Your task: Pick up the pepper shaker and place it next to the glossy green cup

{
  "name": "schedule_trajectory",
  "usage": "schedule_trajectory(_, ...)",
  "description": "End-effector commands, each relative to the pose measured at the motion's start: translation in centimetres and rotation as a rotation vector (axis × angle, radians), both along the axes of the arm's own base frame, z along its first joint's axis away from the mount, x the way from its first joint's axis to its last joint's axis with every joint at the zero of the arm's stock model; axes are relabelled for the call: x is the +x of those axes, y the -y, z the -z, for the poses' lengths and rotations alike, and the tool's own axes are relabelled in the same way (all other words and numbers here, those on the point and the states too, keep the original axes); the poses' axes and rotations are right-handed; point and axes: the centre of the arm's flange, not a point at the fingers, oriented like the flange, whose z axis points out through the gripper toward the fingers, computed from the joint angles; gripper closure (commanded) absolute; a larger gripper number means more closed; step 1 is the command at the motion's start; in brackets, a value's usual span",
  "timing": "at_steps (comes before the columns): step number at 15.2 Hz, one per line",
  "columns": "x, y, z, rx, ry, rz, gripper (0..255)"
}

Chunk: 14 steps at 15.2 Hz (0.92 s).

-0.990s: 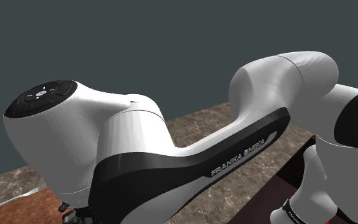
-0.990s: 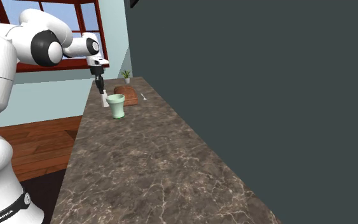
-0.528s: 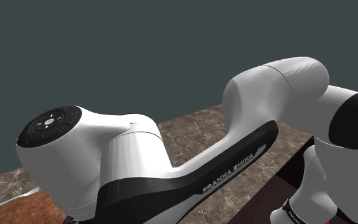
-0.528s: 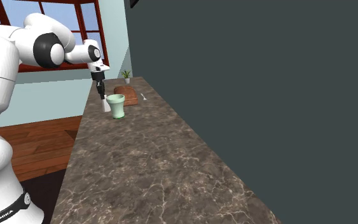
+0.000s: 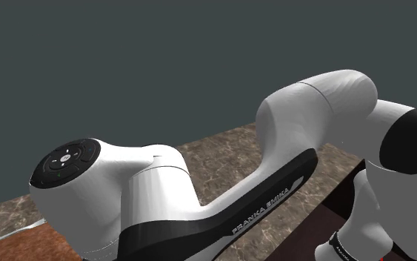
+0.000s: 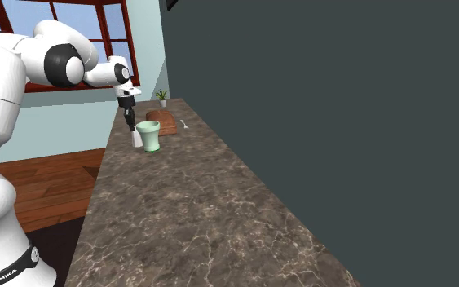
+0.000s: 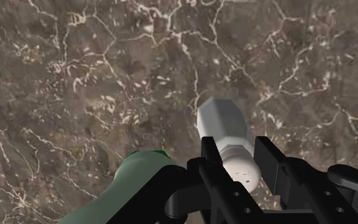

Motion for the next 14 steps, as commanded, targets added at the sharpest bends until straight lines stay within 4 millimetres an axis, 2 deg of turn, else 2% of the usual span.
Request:
schedule_trajectory(1,0.0,0.0,0.0,0.0,0.0,0.0,255)
schedule_trajectory(3,0.0,0.0,0.0,0.0,0.0,0.0,255)
schedule_trajectory(4,0.0,0.0,0.0,0.0,0.0,0.0,0)
schedule_trajectory(9,0.0,0.0,0.0,0.0,0.0,0.0,0)
schedule_trajectory(13,-0.1,-0.6,-5.0,0.0,0.0,0.0,0)
schedule_trajectory(14,-0.1,-0.6,-5.0,0.0,0.0,0.0,0)
